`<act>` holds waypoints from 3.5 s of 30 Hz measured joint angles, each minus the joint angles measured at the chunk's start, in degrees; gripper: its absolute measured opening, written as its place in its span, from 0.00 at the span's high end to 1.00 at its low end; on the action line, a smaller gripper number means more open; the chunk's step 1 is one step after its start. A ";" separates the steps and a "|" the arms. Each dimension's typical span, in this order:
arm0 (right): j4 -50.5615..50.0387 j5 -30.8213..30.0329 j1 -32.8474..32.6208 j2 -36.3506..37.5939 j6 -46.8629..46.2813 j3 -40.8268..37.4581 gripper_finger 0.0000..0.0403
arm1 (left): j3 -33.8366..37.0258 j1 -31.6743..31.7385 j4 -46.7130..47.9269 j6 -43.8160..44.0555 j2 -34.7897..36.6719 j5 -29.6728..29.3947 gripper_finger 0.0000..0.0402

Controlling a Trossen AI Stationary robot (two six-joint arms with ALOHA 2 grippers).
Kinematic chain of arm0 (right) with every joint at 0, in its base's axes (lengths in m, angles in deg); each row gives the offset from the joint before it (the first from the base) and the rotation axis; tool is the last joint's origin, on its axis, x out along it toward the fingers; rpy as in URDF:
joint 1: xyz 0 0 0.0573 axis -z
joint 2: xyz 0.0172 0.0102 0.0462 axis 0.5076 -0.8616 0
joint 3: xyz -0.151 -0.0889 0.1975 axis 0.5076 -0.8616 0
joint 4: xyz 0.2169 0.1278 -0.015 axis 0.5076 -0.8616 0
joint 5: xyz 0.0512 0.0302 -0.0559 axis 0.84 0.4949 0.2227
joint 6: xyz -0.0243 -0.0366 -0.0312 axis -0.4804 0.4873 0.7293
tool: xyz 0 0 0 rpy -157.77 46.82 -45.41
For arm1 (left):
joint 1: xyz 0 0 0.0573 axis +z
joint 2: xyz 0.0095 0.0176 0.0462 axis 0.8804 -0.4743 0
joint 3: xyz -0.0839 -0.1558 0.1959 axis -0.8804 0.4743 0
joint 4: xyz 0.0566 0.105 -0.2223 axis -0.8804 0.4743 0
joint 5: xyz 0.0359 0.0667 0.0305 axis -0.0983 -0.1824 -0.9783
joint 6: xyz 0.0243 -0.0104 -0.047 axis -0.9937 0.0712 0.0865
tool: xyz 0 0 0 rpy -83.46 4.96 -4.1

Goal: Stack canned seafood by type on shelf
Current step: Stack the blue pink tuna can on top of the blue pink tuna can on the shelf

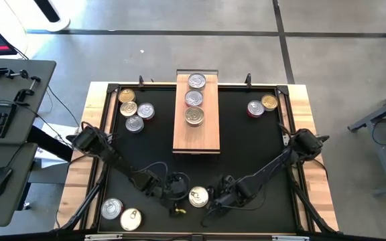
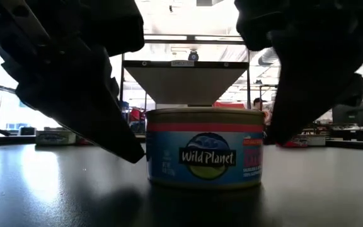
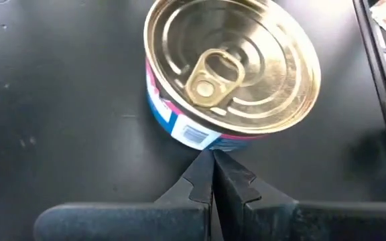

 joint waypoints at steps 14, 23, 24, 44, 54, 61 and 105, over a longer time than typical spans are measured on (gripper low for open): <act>-0.83 -0.68 0.63 0.10 1.24 3.80 1.00 | 0.09 1.70 -0.39 -3.08 -0.15 0.79 1.00; -6.31 -5.03 1.54 0.33 4.47 11.85 1.00 | 0.07 1.70 -1.64 -1.55 -2.07 0.34 1.00; -6.12 -5.17 1.80 0.33 4.62 12.24 1.00 | 0.07 1.70 -1.64 -1.57 -2.10 0.33 1.00; -3.53 -4.81 4.03 0.11 8.71 13.58 1.00 | -2.05 6.32 -8.39 -1.72 -6.01 1.00 1.00; -19.91 -9.18 3.30 0.87 12.45 23.25 1.00 | -2.62 6.44 3.62 -6.72 -1.33 6.58 1.00; -32.28 -8.51 2.08 0.78 0.94 30.15 0.97 | 0.47 4.43 8.49 -11.04 4.31 7.10 1.00; -42.07 1.26 7.01 -7.63 -40.16 28.05 0.20 | 24.24 4.89 6.95 -7.95 30.93 23.61 1.00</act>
